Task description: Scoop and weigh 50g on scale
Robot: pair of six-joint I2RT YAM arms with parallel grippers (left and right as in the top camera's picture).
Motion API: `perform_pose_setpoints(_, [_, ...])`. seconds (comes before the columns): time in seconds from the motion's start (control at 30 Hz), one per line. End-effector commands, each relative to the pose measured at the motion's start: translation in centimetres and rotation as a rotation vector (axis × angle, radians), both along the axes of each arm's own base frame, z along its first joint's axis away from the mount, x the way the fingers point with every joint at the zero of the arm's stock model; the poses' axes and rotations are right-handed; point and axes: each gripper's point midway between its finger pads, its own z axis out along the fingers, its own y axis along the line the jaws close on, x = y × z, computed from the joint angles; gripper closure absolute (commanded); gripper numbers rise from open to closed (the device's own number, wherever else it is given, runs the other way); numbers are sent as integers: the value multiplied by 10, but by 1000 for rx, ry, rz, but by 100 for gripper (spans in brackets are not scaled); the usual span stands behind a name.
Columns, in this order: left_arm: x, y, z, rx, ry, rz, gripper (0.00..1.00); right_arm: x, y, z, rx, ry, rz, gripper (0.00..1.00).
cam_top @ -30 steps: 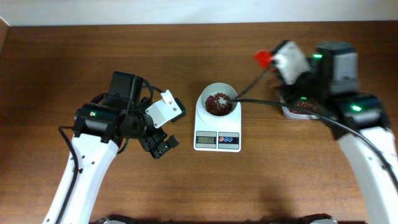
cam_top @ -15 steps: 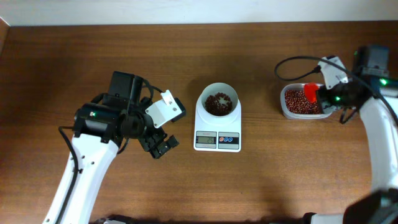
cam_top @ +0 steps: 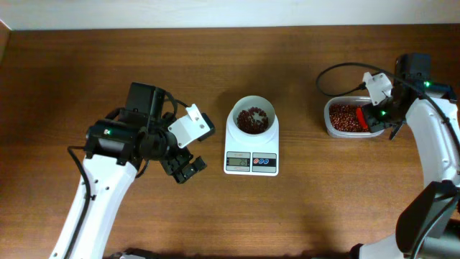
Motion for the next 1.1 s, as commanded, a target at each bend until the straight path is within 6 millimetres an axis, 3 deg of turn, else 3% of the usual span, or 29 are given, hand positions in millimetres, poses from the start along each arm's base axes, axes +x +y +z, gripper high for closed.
perform_pose_setpoints(0.0, [-2, -1, 4, -14, -16, -9, 1, 6, -10, 5, -31, -26, -60, 96])
perform_pose_setpoints(0.33, [-2, -1, 4, -14, -16, -9, 1, 6, 4, 4, 54, -30, -63, 96])
perform_pose_setpoints(0.5, [-2, -1, 4, -14, -16, -9, 1, -5, 9, -5, 77, 15, -59, 96])
perform_pose_setpoints(0.63, [-2, -1, 4, -14, -16, -9, 1, -15, 23, -15, 149, 53, -44, 96])
perform_pose_setpoints(0.77, [-2, -1, 4, -14, -15, -9, 1, -12, 45, -11, 276, 34, -11, 96])
perform_pose_setpoints(1.07, [-2, -1, 4, -14, -16, -9, 1, -12, 39, -9, 341, 30, -125, 96])
